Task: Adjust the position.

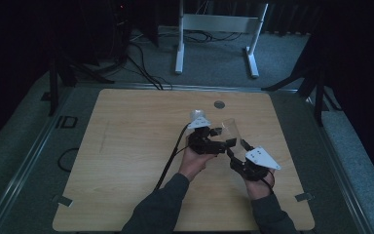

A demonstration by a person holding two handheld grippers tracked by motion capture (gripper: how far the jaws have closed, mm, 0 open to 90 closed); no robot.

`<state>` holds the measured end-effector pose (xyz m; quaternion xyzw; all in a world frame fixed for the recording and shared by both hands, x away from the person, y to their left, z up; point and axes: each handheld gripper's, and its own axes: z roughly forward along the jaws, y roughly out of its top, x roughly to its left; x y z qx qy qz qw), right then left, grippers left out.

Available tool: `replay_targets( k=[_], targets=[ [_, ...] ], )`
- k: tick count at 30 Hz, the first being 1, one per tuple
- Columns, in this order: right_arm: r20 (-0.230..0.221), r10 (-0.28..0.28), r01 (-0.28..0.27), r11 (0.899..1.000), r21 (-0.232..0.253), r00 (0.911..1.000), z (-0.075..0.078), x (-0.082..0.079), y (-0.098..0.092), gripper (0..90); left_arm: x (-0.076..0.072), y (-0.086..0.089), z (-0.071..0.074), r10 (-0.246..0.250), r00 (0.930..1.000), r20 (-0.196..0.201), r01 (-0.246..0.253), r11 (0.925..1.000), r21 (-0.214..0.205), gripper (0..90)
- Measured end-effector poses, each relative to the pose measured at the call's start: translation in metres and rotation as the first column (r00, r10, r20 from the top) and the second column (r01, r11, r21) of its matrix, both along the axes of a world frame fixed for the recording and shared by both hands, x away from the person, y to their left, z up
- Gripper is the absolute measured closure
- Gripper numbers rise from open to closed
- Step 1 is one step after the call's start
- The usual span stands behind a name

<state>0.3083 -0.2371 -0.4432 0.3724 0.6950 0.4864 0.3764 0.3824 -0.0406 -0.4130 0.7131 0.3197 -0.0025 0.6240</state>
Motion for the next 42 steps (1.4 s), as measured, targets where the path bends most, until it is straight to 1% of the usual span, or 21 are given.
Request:
replay_targets(
  k=[4, 9, 23, 32, 42],
  targets=[
    [0.002, -0.002, 0.002, 1.000, 0.002, 1.0000, 0.0001, -0.0002, -0.0006, 42.2, -0.0001, -0.0021, 0.0000, 0.010, 0.9999, -0.004, -0.010, 0.9999, -0.013, 19.3],
    [0.003, -0.003, 0.003, 1.000, 0.004, 1.0000, 0.0000, -0.0003, -0.0007, 42.2, 0.0007, -0.0038, 0.0003, 0.024, 0.9995, -0.019, -0.025, 0.9988, -0.043, 19.4],
    [0.000, -0.001, 0.001, 1.000, 0.009, 1.0000, -0.0007, 0.0001, -0.0009, 42.1, 0.0011, -0.0055, -0.0003, 0.037, 0.9987, -0.036, -0.040, 0.9969, -0.068, 21.7],
    [-0.004, 0.000, 0.000, 1.000, 0.004, 1.0000, -0.0012, 0.0009, -0.0019, 41.8, -0.0003, -0.0054, 0.0006, 0.034, 0.9990, -0.029, -0.036, 0.9968, -0.071, 25.4],
    [-0.007, 0.004, -0.004, 1.000, 0.003, 1.0000, -0.0012, 0.0015, -0.0024, 41.5, -0.0034, -0.0052, 0.0031, 0.028, 0.9996, -0.007, -0.028, 0.9975, -0.065, 28.8]
  ],
)
